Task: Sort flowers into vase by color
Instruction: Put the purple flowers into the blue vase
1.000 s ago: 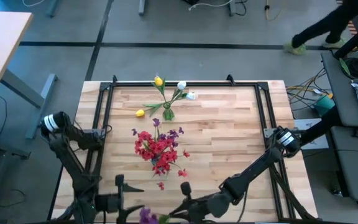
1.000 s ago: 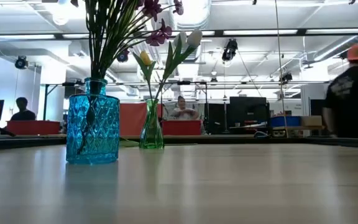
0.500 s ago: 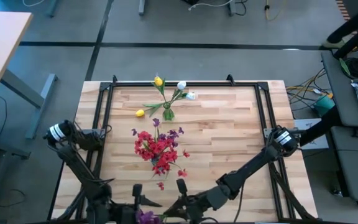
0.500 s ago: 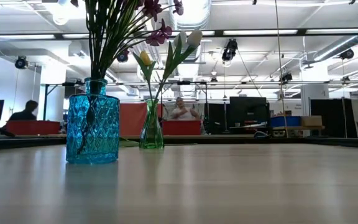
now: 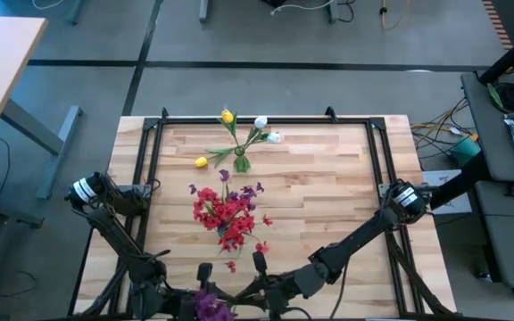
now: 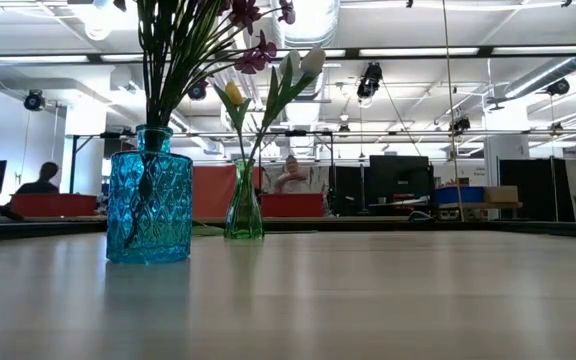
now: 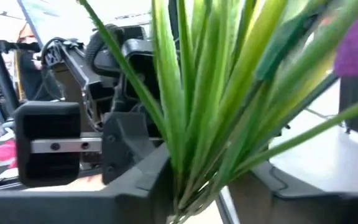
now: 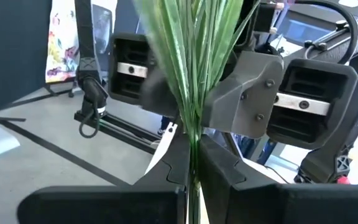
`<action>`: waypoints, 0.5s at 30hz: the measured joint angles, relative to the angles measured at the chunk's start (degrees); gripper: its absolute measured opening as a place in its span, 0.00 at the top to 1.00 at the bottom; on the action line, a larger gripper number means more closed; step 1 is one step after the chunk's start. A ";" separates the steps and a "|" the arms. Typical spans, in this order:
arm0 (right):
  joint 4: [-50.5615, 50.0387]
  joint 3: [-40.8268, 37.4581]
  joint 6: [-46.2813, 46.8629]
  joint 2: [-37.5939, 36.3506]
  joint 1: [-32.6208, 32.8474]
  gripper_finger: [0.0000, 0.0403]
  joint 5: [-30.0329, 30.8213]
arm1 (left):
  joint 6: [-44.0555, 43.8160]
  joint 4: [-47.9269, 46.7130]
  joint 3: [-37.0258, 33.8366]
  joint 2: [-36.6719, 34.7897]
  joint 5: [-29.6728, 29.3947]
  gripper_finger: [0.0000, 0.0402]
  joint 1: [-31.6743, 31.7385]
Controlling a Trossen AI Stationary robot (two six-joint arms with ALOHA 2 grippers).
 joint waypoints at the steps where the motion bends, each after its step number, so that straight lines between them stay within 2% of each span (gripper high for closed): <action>1: 0.01 0.00 0.01 0.00 0.01 0.96 0.03 | 0.29 0.00 0.00 0.00 -0.58 0.74 0.00; 6: 0.11 0.00 1.13 0.00 0.01 0.95 0.07 | 1.59 -0.31 0.00 0.00 -3.43 0.96 -0.04; 10: 0.37 0.00 2.06 0.00 0.01 0.88 0.87 | 1.59 -0.42 -0.03 0.00 -4.14 0.96 -0.03; 13: 0.07 0.02 3.39 -0.02 0.07 0.78 4.73 | 1.61 -0.55 -0.07 0.00 -5.22 0.97 0.00; 15: -0.94 0.04 3.53 -0.04 0.05 0.71 7.18 | 2.52 -0.65 -0.07 -0.01 -8.08 0.99 -0.12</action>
